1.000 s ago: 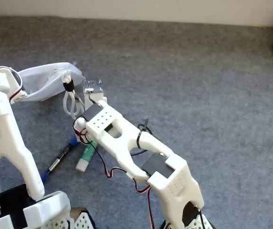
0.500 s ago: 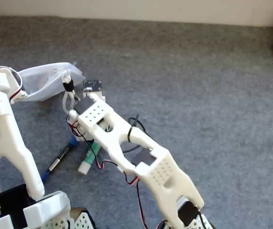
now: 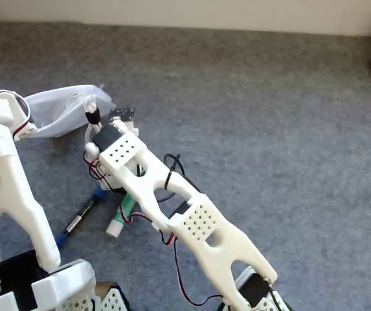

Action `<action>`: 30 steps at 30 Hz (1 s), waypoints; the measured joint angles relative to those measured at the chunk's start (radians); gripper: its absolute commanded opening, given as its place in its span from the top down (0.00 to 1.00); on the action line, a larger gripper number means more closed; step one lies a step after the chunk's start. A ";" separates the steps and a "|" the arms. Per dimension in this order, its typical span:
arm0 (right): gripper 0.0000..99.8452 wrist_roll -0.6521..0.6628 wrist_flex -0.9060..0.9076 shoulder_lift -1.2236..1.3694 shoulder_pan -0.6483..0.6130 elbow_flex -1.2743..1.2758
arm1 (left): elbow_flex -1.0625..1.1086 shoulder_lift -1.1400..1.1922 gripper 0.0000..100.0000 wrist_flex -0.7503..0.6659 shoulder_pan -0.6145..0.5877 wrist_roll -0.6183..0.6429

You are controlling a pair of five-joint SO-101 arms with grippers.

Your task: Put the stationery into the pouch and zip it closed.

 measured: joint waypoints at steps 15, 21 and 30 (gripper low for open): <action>0.99 0.153 0.002 0.000 0.049 -0.005 | 0.000 0.000 0.99 0.000 0.000 0.000; 0.99 0.242 0.003 -0.061 0.054 -0.005 | 0.000 0.000 0.99 0.000 0.000 0.000; 0.99 0.290 0.003 -0.285 0.095 0.107 | 0.000 0.000 0.99 0.000 0.000 0.000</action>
